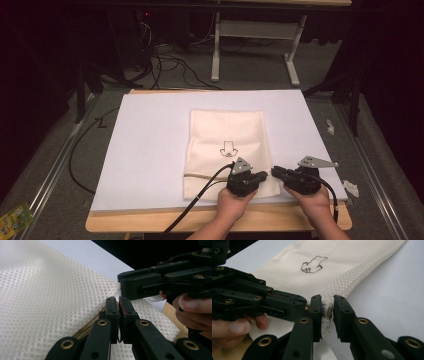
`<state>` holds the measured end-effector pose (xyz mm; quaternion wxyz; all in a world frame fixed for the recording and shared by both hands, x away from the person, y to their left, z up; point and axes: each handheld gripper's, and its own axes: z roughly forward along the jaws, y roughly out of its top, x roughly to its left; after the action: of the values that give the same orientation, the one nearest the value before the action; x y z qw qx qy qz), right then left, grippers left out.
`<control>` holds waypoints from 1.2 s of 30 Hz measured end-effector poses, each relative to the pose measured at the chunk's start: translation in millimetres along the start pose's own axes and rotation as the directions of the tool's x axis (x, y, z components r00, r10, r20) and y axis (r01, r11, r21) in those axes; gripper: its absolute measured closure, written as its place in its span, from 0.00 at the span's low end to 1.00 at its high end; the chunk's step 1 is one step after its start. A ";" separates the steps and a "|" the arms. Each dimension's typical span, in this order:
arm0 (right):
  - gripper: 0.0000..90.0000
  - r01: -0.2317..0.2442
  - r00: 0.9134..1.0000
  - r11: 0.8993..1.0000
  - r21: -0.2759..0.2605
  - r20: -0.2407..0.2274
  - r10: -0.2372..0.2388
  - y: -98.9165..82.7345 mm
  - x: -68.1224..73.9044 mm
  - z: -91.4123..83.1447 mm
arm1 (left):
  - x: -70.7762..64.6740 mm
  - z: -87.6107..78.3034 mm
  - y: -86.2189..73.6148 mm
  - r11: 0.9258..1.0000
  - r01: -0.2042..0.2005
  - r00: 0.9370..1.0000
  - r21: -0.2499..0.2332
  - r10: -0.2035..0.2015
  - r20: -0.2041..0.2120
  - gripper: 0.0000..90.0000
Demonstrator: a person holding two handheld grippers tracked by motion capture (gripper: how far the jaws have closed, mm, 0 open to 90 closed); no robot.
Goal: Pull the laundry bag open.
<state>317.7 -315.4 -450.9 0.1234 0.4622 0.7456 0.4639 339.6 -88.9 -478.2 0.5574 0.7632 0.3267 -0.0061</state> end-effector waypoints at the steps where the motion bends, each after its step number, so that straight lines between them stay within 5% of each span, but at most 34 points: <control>1: 0.84 -0.010 1.000 1.000 0.003 -0.006 0.010 -0.7 -1.7 2.1 | -0.5 0.6 -1.2 1.000 -0.006 1.000 0.002 0.006 -0.002 0.97; 9: 0.95 0.021 1.000 0.999 0.030 0.001 -0.021 -0.6 1.4 3.6 | 1.0 1.9 -3.8 1.000 -0.003 1.000 0.016 0.003 -0.004 0.97; 12: 0.97 0.077 0.995 0.996 0.034 0.054 -0.079 1.2 7.6 2.5 | 1.1 1.4 -3.1 1.000 0.011 1.000 0.017 -0.011 -0.018 0.97; 19: 0.98 0.109 0.989 0.994 0.026 0.101 -0.111 4.3 12.3 0.2 | 0.6 -0.6 -0.9 0.999 0.031 0.999 0.019 -0.030 -0.030 0.97; 20: 0.98 0.116 0.983 0.993 0.027 0.140 -0.119 4.8 12.8 -1.0 | 4.1 -4.3 -0.6 0.999 0.037 0.997 0.022 -0.035 -0.073 0.97; 21: 0.98 0.109 0.980 0.994 0.014 0.164 -0.110 5.5 9.7 -4.5 | 4.1 -4.3 -0.6 0.999 0.037 0.997 0.022 -0.035 -0.073 0.97; 22: 0.98 0.085 0.982 0.996 -0.007 0.171 -0.082 5.9 3.8 -9.5 | 16.2 -11.7 -2.7 0.996 0.084 0.994 0.015 -0.083 -0.067 0.97; 24: 0.98 0.066 0.985 0.998 -0.015 0.161 -0.062 5.9 -2.3 -13.3 | 18.6 -15.6 -3.0 0.996 0.086 0.994 0.018 -0.085 -0.067 0.97; 27: 0.98 0.074 0.987 0.997 -0.002 0.145 -0.073 0.9 -5.8 -12.9 | 14.9 -21.8 -2.5 0.998 0.037 0.996 0.043 -0.033 -0.085 0.97; 31: 0.98 0.096 0.984 0.995 0.001 0.150 -0.095 3.9 0.2 -10.6 | 22.0 -35.0 -1.0 0.998 0.028 0.993 0.053 -0.022 -0.116 0.97; 33: 0.98 0.086 0.977 0.996 0.000 0.198 -0.084 4.4 -0.6 -12.2 | 30.6 -45.4 -2.0 0.998 0.040 0.989 0.051 -0.032 -0.147 0.97; 36: 0.98 0.047 0.976 0.999 -0.017 0.213 -0.043 2.5 -12.1 -18.9 | 52.6 -74.1 -7.0 0.996 0.079 0.978 0.041 -0.069 -0.195 0.97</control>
<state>314.1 -335.7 -441.7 0.2179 0.4907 0.7333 0.4171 351.1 1.4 -475.8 0.5037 0.7609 0.4071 0.0391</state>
